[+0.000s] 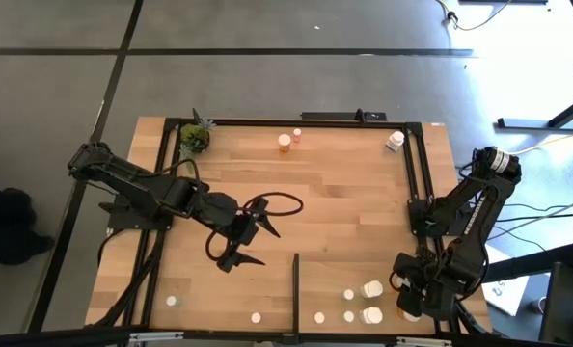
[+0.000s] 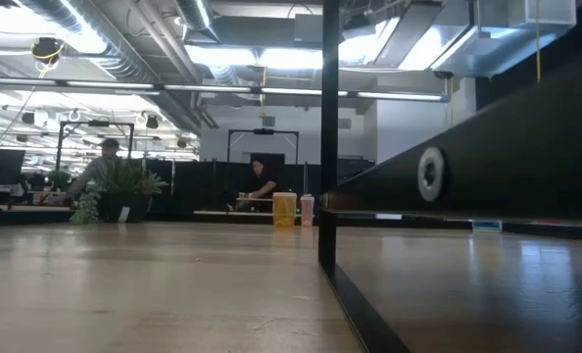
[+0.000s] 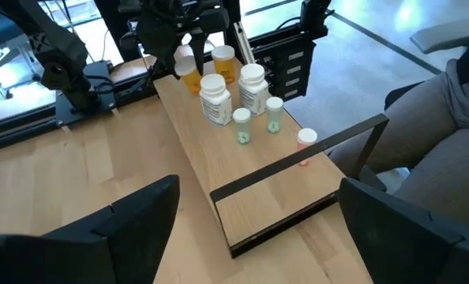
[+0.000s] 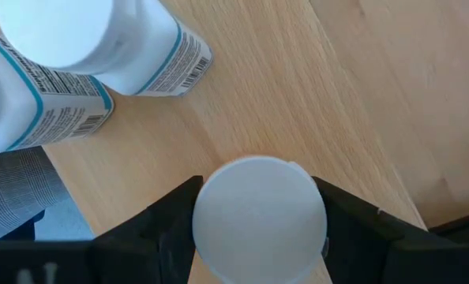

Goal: Pick and place medicine bottles onto shelf by color
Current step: Put the bottom orange pill bottle on the shelf aligned with the other orange pill bottle

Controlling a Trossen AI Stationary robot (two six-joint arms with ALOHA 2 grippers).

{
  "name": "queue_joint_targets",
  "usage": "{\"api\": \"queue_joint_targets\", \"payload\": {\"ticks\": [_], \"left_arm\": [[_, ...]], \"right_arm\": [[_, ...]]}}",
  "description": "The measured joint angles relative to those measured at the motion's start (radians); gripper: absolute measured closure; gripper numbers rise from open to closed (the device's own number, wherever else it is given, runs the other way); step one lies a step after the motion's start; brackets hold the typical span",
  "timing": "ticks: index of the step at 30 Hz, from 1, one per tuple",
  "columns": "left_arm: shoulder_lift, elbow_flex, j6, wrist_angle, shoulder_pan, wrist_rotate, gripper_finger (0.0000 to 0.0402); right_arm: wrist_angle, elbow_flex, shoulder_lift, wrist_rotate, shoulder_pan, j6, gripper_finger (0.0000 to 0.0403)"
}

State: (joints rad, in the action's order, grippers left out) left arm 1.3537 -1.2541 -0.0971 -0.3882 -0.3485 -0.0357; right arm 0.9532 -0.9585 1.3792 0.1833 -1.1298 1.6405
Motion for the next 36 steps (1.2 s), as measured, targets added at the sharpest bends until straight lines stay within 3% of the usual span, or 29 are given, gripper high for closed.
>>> {"api": "queue_joint_targets", "payload": {"ticks": [29,36], "left_arm": [[0.0,0.0,0.015,0.0,0.0,0.001,0.0061],[0.0,0.0,0.015,0.0,0.0,0.001,0.0061]], "right_arm": [[-0.012,0.0,0.0,0.0,0.0,0.0,0.0183],[-0.047,0.0,0.0,0.043,0.0,0.0,0.0182]]}}
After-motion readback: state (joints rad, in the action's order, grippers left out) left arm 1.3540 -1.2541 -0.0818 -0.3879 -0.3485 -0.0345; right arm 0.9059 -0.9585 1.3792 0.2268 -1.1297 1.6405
